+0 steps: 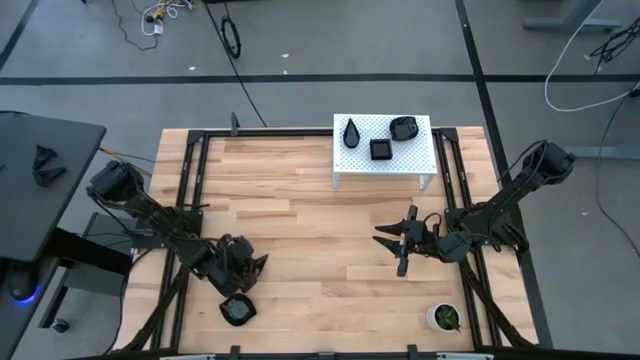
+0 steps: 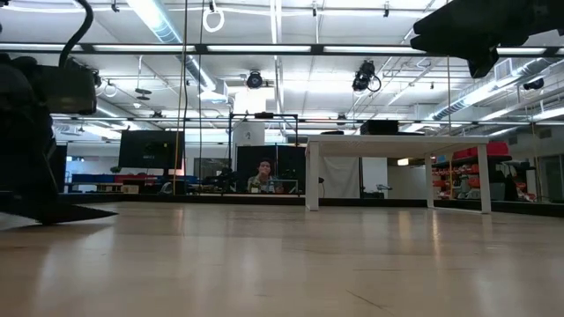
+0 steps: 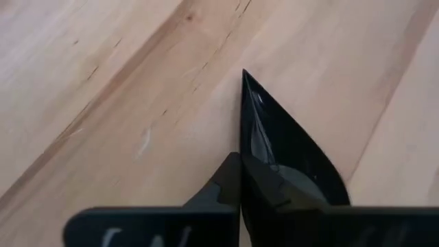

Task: Pick & Place Mini shaped plates
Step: Stack the black drop shaped plate on the stacked black drop shaped plates on the shelf

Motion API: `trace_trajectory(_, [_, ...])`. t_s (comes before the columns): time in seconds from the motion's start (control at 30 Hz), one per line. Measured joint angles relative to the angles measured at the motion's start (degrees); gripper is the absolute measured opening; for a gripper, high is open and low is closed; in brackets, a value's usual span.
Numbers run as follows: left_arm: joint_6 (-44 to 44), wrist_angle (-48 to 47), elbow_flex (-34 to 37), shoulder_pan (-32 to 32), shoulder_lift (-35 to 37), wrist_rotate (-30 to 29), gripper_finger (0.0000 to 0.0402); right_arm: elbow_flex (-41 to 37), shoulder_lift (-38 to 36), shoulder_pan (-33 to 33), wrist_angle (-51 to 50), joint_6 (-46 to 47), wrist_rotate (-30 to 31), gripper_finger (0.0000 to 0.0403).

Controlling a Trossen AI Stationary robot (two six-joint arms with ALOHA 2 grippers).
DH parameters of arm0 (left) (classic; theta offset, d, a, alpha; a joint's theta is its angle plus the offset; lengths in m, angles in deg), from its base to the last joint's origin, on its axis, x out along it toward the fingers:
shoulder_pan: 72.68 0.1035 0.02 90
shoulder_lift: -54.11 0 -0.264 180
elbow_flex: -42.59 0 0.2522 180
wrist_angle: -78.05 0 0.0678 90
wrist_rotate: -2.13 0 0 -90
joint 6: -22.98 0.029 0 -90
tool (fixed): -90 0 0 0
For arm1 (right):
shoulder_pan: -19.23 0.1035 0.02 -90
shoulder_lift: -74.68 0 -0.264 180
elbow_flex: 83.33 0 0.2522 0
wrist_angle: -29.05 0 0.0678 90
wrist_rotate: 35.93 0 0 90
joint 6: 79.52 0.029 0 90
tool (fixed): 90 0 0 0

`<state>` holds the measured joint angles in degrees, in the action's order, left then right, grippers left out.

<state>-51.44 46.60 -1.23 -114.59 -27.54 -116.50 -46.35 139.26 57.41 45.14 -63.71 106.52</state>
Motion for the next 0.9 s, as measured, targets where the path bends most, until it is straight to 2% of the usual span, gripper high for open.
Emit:
trace_trajectory(0.13, [0.2,-0.6,-1.9,0.0,-0.1,-0.2,0.0004,0.0,0.0,0.0,0.0,0.0,0.0,0.0123])
trace_trajectory(0.33, [2.4,-2.4,-5.2,0.0,-0.1,-4.1,0.0003,0.0,0.0,0.0,0.0,0.0,0.0,0.0123])
trace_trajectory(0.47, [3.4,-2.4,-7.6,0.7,-0.1,-8.3,0.0002,0.0,0.0,0.0,0.0,0.0,0.0,0.0123])
trace_trajectory(0.57, [7.7,-2.2,-10.9,3.3,-0.1,-13.3,0.0002,0.0,0.0,-0.1,0.0,0.0,0.0,0.0123])
trace_trajectory(0.67, [17.8,-0.6,-15.7,9.3,-0.1,-16.6,0.0002,0.0,0.0,-0.7,0.0,0.0,0.0,0.0123])
trace_trajectory(0.73, [26.4,2.9,-19.2,15.5,-0.1,-16.2,0.0002,0.0,0.0,-1.2,0.0,0.3,0.0,0.0123])
trace_trajectory(0.9, [47.8,21.2,-26.9,33.1,-2.1,-5.1,0.0003,0.0,0.0,-1.1,-1.4,3.6,1.8,0.0123])
